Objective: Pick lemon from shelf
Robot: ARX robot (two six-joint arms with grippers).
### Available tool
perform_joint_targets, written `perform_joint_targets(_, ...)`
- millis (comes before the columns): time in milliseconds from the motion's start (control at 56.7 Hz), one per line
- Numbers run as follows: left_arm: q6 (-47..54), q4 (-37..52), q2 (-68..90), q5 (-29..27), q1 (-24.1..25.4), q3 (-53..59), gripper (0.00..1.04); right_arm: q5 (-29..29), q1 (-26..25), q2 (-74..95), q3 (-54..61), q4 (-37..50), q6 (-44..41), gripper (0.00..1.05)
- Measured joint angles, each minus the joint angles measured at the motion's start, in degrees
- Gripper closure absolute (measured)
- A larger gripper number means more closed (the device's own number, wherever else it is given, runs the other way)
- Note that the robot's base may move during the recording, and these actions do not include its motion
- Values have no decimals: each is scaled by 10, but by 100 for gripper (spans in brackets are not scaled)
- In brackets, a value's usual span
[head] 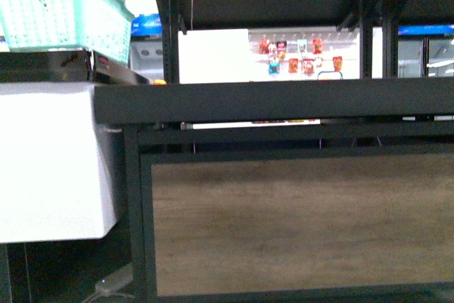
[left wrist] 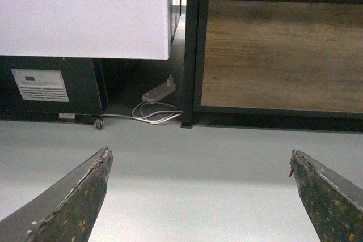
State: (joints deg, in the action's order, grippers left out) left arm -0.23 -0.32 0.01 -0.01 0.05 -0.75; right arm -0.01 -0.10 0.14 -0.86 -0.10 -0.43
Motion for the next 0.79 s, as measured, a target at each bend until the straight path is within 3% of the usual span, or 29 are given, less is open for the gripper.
perform_joint_targets(793,0,0,0,0,0,0,8,0,0,0,0,0,0,7)
